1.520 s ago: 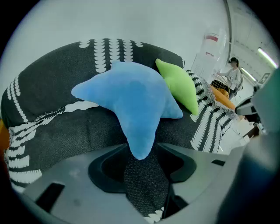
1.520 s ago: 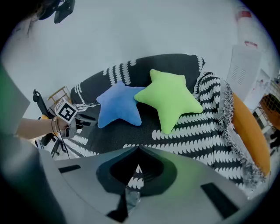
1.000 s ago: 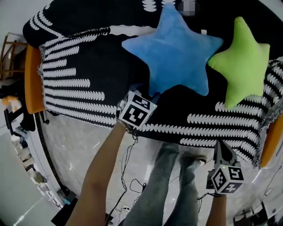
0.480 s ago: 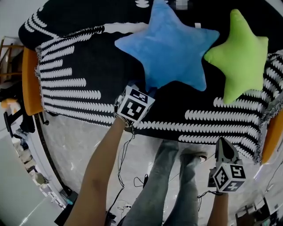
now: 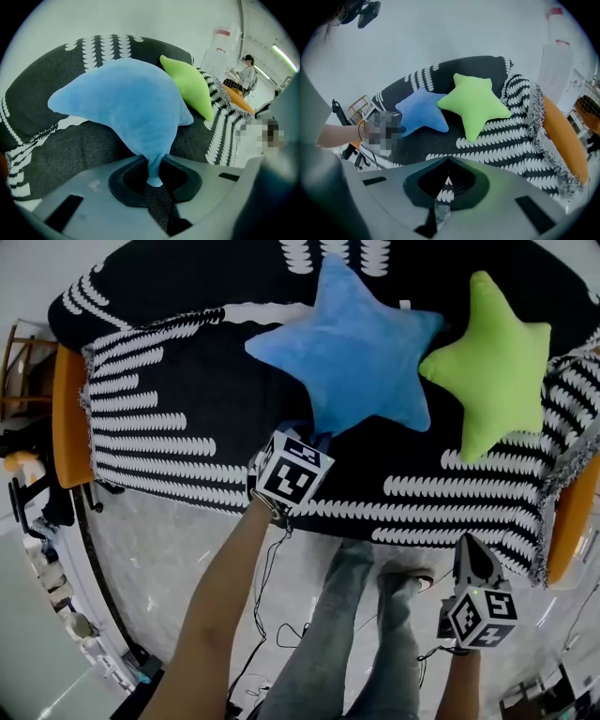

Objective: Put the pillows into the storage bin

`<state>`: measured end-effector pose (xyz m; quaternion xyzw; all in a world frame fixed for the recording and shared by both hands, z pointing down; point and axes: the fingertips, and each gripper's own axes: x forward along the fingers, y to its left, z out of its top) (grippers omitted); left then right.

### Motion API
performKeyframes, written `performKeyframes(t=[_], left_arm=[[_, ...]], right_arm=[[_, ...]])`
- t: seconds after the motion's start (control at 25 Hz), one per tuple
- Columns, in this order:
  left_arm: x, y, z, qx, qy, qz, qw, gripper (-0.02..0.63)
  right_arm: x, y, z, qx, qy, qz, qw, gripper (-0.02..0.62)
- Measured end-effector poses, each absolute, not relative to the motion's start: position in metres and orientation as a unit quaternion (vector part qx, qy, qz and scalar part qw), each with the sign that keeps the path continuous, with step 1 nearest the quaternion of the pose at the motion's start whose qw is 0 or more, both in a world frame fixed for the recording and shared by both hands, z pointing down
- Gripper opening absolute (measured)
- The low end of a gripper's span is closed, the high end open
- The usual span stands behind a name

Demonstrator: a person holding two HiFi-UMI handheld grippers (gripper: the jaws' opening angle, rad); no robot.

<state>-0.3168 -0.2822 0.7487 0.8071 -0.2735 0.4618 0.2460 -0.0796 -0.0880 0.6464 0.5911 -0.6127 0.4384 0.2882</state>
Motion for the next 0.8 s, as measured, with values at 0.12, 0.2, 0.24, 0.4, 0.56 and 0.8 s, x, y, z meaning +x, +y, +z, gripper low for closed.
performKeyframes(t=[0.12, 0.2, 0.24, 0.4, 0.56, 0.8], left_arm=[[-0.319, -0.281, 0.732, 0.806, -0.277, 0.458, 0.253, 0.054], [-0.317, -0.279, 0.722, 0.805, -0.28, 0.454, 0.26, 0.052], [-0.313, -0.279, 0.718, 0.806, -0.282, 0.451, 0.26, 0.052], [-0.293, -0.276, 0.702, 0.813, -0.289, 0.442, 0.243, 0.048], [-0.304, -0.271, 0.673, 0.813, -0.297, 0.438, 0.245, 0.048], [-0.295, -0.276, 0.604, 0.826, -0.297, 0.402, 0.26, 0.046]], right_arm=[[-0.08, -0.092, 0.627, 0.597, -0.61, 0.433, 0.289, 0.002], [-0.078, -0.094, 0.619, 0.6, -0.612, 0.428, 0.288, 0.002], [-0.074, -0.095, 0.617, 0.601, -0.613, 0.425, 0.286, 0.002], [-0.056, -0.095, 0.615, 0.608, -0.62, 0.415, 0.273, 0.002], [-0.061, -0.094, 0.586, 0.614, -0.618, 0.408, 0.273, 0.002], [-0.059, -0.103, 0.537, 0.622, -0.624, 0.385, 0.274, 0.002]])
